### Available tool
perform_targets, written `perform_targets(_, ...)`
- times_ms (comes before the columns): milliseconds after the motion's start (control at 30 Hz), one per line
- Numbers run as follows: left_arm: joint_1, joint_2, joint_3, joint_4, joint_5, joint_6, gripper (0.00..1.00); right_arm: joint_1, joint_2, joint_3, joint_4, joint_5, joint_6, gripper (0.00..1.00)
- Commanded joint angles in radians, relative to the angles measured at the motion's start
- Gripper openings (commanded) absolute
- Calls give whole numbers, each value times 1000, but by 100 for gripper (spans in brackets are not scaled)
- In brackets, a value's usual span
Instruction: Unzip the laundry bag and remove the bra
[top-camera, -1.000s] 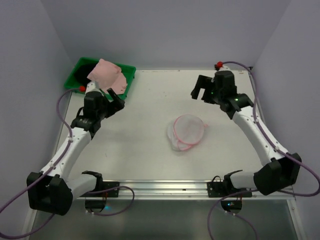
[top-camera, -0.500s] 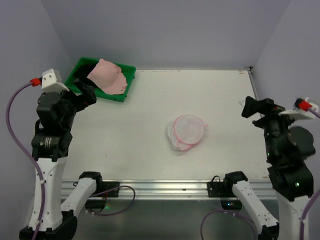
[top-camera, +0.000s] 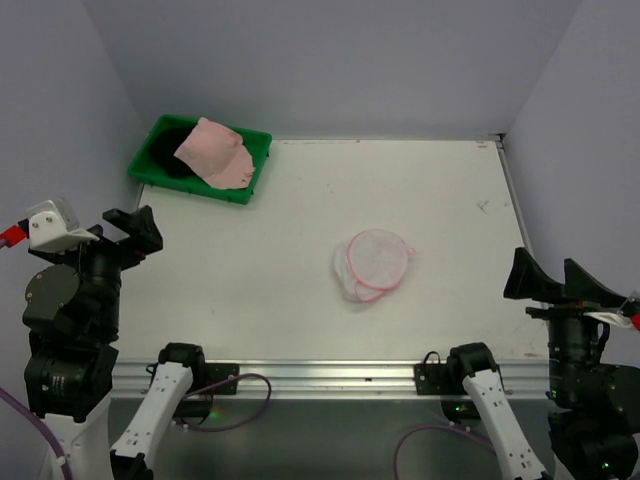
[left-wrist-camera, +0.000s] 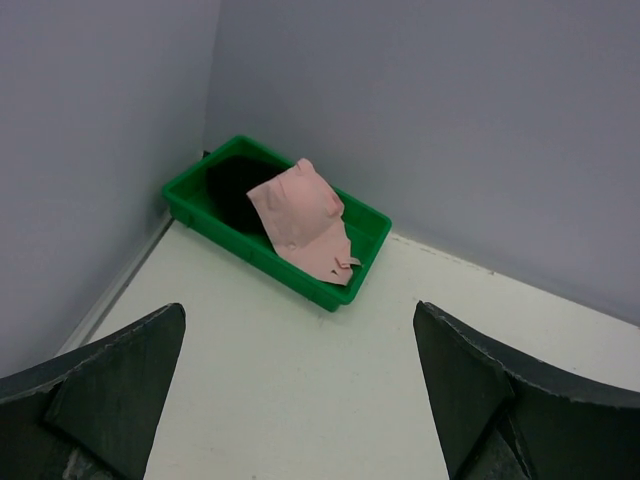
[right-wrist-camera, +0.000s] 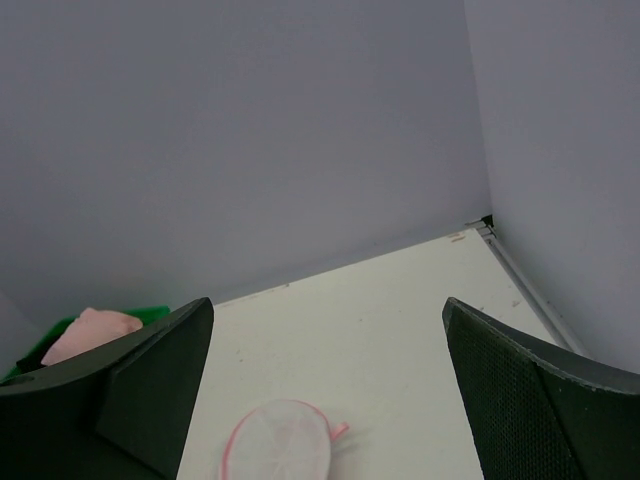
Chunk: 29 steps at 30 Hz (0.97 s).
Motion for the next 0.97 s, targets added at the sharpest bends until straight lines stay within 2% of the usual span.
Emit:
perform_targets(0, -8, 0, -16, -42, -48, -2, 100, 2, -18, -14, -6, -23, -33, 99)
perform_targets(333, -17, -20, -84, -31, -26, 1, 100, 2, -27, -33, -7, -31, -36, 99)
perform_targets(933, -17, -6, -99, -19, -6, 1, 100, 2, -3, -33, -1, -51, -53, 99)
